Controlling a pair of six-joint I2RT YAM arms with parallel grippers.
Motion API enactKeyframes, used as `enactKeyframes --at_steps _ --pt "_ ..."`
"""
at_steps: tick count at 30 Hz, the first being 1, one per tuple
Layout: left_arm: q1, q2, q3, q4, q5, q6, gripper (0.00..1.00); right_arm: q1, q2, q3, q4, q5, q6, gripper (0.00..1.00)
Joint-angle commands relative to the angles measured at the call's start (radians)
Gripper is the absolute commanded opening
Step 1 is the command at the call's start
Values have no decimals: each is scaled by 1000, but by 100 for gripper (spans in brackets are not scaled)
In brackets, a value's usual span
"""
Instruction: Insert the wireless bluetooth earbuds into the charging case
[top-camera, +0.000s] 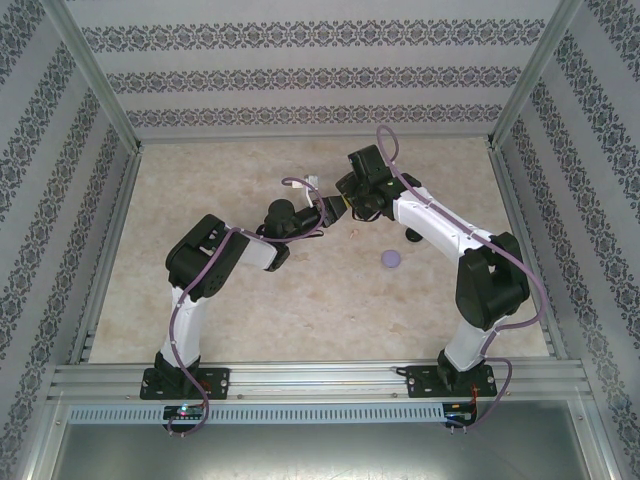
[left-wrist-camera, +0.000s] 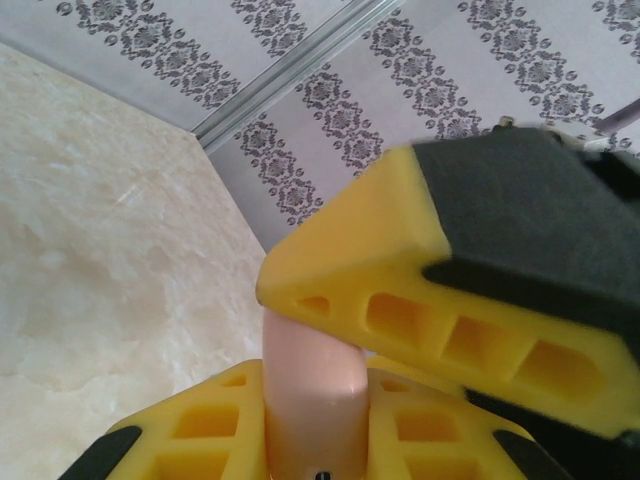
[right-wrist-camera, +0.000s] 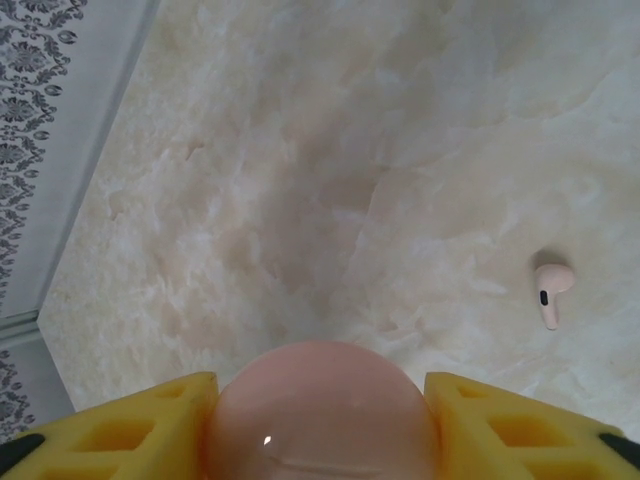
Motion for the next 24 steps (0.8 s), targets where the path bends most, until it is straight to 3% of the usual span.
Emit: enactKeyframes --at_steps 1,7,12,19,24 --pt "-6 22 9 47 -14 -16 0 -11 -44 -1 52 13 0 69" --pt "4 -14 -4 17 45 -20 0 -83 -103 20 85 -22 -127 74" --pt "40 -97 -27 -80 166 21 0 -151 -188 -78 145 -152 -312 74" --pt "102 -244 -25 -341 338 164 0 -242 -331 -350 371 -383 -549 74" --pt "145 -311 22 -554 461 278 0 -255 -382 -470 493 -603 -706 74"
